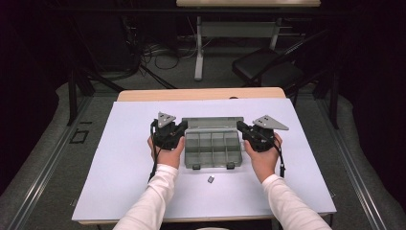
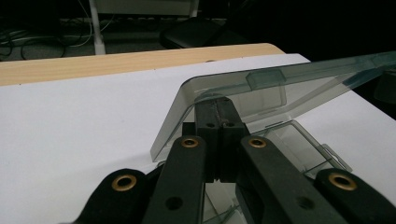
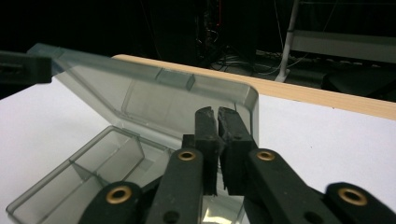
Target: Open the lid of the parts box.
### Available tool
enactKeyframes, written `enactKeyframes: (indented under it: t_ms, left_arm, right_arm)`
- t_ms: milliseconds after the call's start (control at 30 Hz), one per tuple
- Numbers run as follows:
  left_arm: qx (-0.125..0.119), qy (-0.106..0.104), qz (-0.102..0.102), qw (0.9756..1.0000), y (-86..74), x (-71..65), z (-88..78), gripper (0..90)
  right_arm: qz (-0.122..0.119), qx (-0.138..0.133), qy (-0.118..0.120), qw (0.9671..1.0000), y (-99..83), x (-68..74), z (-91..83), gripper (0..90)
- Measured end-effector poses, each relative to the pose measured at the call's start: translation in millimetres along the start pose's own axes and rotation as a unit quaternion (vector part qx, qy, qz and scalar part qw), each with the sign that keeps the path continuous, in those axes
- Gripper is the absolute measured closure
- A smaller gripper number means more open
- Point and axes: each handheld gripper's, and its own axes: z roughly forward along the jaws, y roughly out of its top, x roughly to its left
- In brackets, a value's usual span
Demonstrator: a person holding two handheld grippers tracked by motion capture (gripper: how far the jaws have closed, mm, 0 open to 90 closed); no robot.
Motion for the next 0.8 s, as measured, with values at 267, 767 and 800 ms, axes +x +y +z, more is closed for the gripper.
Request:
enactKeyframes:
  t_ms: [267,767,800]
  left_arm:
    - [0.003,0.003,0.001,1.0000,2.4,0.6,1.6,90.0]
    - [0.005,0.008,0.000,1.0000,5.4,1.7,4.8,90.0]
    - [0.002,0.008,-0.003,1.0000,5.3,1.9,5.1,90.0]
  right_arm:
    - [-0.042,-0.007,-0.033,0.9986,-15.0,-9.3,-16.0,64.8]
    - [-0.069,0.016,-0.063,0.9955,-28.2,-17.0,19.2,62.3]
    - [-0.065,0.012,-0.058,0.9961,-29.0,-17.3,20.6,62.4]
